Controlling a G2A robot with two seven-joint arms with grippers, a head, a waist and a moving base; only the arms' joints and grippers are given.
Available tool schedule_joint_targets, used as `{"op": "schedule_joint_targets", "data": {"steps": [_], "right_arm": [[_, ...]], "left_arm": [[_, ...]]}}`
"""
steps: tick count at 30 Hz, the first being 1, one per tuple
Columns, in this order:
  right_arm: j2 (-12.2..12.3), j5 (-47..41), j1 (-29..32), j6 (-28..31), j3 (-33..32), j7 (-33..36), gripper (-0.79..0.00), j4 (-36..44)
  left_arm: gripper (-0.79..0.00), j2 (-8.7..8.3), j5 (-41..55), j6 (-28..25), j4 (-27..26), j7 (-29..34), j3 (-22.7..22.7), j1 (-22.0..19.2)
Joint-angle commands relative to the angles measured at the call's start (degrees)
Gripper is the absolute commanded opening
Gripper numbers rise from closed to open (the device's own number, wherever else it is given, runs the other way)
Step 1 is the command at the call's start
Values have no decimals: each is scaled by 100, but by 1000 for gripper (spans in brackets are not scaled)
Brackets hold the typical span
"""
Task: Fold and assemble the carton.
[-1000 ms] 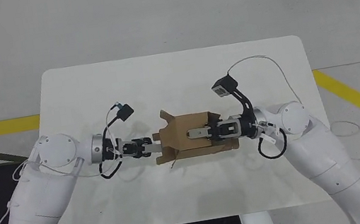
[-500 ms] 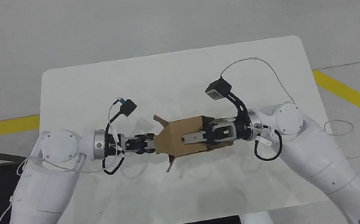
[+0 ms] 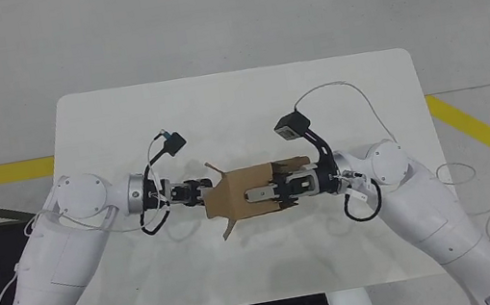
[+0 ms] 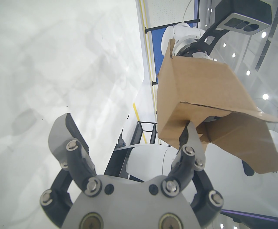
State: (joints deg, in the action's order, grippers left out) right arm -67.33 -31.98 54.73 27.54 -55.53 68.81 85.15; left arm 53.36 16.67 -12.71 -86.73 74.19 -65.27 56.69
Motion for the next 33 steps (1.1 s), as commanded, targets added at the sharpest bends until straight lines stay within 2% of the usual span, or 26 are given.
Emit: {"op": "schedule_joint_targets", "data": {"steps": [1,7,19,27,33], "right_arm": [[-5,8,-12,-6,5,-4,-785,-16],[-27,25,-63,-2,35,-47,-785,-53],[-29,209,-57,17,-180,-593,-785,-185],[-38,389,-85,-7,-250,-849,-785,-192],[-52,480,-70,-34,-207,-881,-785,-178]], "left_arm": [[0,-3,10,3,0,-4,-7,0],[0,-11,17,11,-1,-2,-16,19],[0,-80,-139,12,-82,-6,-158,256],[0,-68,-30,15,-396,28,-17,388],[0,-54,27,24,-394,-12,27,319]]}}
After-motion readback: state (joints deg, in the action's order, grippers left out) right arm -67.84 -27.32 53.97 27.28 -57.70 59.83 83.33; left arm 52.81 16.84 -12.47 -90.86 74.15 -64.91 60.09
